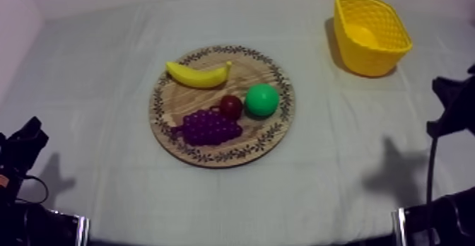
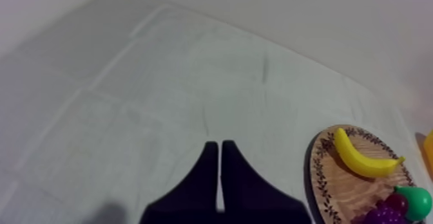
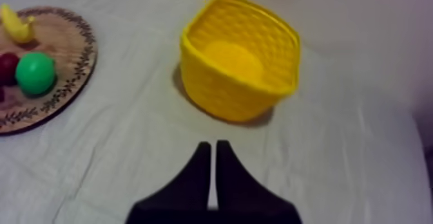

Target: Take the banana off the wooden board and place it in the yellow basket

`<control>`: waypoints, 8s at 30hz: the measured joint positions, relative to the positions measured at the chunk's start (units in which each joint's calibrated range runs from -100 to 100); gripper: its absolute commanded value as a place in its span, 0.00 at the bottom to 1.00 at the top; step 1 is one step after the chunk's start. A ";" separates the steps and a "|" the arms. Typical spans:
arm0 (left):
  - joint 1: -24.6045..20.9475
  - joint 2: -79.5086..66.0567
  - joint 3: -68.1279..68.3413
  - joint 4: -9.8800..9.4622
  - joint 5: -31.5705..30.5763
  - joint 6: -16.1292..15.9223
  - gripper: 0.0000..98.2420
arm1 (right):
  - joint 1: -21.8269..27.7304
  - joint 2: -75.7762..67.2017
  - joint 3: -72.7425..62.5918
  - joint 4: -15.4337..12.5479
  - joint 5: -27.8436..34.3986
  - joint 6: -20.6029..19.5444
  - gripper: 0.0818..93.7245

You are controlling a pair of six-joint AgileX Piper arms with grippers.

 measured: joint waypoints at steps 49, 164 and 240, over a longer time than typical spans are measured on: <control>0.00 0.00 0.00 0.00 0.00 -0.03 0.00 | -30.85 98.25 -84.26 5.44 17.31 2.03 0.21; 0.00 0.00 0.00 0.00 0.00 -0.01 0.00 | 2.78 102.58 -84.24 5.44 20.04 4.51 0.22; 0.00 0.00 0.00 0.00 0.00 -0.01 0.00 | 3.84 -3.97 18.70 6.68 -6.69 -14.85 0.01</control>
